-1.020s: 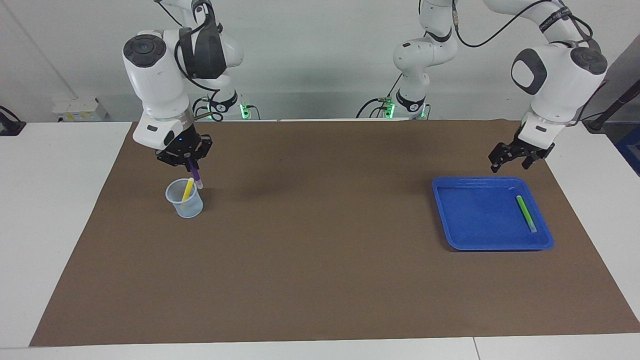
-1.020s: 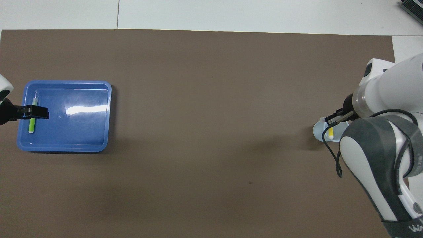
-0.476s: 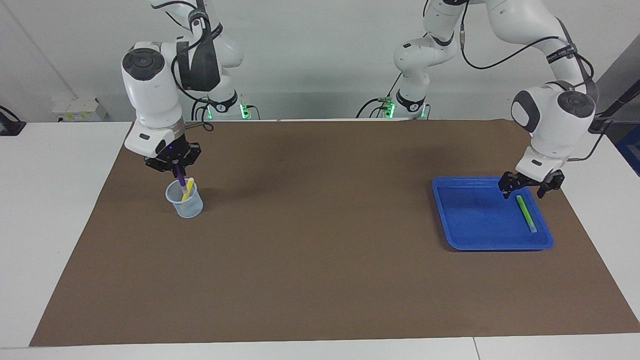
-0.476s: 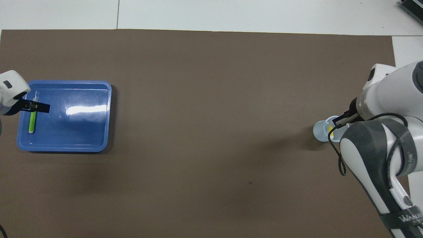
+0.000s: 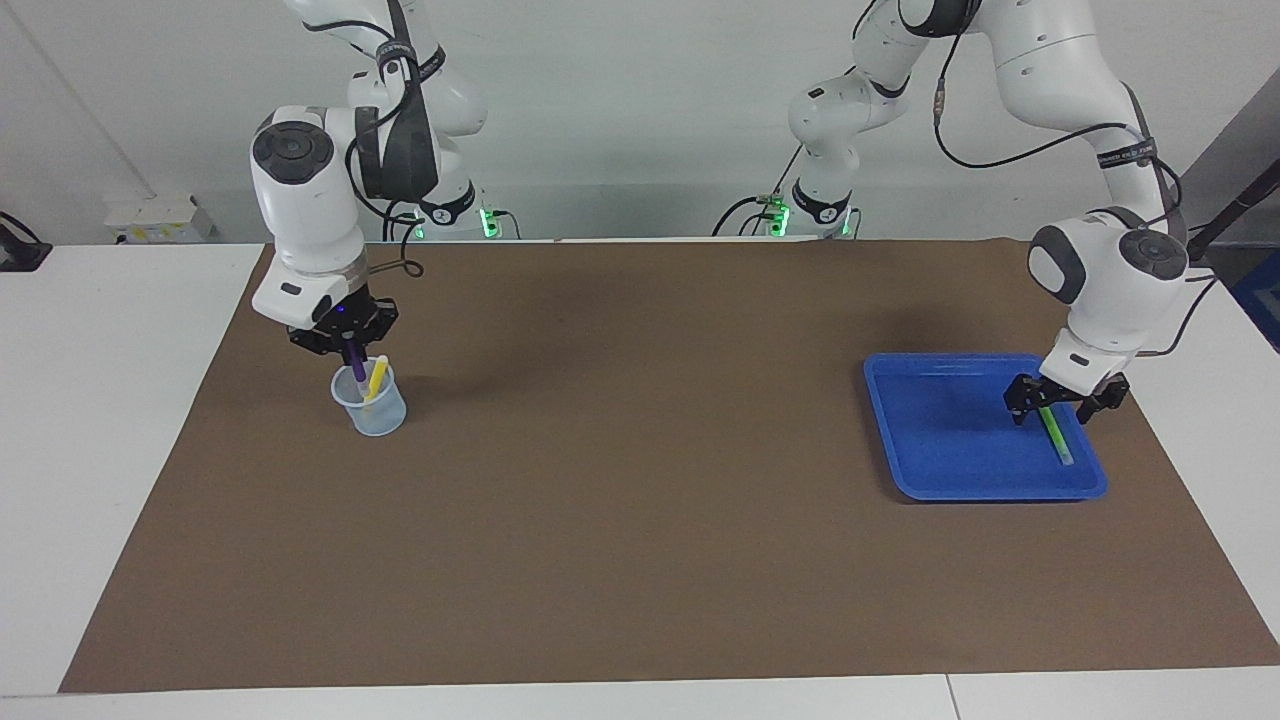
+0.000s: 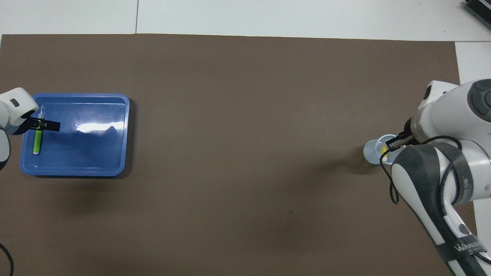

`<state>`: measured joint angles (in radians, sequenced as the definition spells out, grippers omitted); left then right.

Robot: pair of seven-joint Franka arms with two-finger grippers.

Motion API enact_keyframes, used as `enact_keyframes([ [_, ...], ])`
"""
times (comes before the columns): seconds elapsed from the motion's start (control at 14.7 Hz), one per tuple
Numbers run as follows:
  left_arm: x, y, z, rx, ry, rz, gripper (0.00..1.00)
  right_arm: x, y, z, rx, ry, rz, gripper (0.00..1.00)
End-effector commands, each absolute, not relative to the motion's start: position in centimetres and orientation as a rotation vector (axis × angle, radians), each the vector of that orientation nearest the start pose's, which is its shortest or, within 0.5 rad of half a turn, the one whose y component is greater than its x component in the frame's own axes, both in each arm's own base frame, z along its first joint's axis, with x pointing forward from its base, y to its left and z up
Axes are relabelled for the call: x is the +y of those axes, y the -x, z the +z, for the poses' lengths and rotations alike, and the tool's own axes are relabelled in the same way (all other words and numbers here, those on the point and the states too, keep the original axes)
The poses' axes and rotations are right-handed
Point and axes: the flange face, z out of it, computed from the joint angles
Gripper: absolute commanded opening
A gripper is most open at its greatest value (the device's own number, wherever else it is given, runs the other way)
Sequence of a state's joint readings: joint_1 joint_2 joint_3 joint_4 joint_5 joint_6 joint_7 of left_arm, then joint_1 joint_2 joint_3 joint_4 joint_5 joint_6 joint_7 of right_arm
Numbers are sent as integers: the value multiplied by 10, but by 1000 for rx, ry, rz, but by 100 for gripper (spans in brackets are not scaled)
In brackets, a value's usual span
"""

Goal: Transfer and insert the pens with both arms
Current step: 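Insert the purple pen into the clear cup with the right gripper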

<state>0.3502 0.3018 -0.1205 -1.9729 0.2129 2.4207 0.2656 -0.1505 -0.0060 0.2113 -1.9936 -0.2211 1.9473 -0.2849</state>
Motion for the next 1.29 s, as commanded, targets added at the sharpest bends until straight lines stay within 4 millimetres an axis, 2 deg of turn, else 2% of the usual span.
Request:
enact_keyframes([
  [0.0, 151, -605, 319, 281, 2967, -198, 100, 15, -550, 450, -746, 3271, 115, 0],
  [0.27, 160, -603, 308, 264, 2974, -197, 100, 9, -551, 429, -765, 3269, 97, 0],
  [0.61, 167, -600, 304, 252, 2977, -190, 100, 0, -551, 404, -766, 3265, 91, 0],
  [0.75, 166, -600, 304, 248, 2978, -190, 100, -1, -551, 403, -762, 3266, 91, 0],
  [0.82, 165, -600, 304, 238, 2979, -192, 100, -1, -551, 403, -755, 3268, 90, 5],
  [0.88, 165, -600, 303, 235, 2982, -188, 100, -2, -551, 403, -752, 3268, 91, 48],
  [0.95, 161, -601, 303, 234, 2984, -185, 100, -3, -551, 403, -750, 3269, 91, 99],
  [1.22, 158, -601, 302, 203, 2990, -185, 100, -2, -550, 403, -734, 3271, 101, 100],
])
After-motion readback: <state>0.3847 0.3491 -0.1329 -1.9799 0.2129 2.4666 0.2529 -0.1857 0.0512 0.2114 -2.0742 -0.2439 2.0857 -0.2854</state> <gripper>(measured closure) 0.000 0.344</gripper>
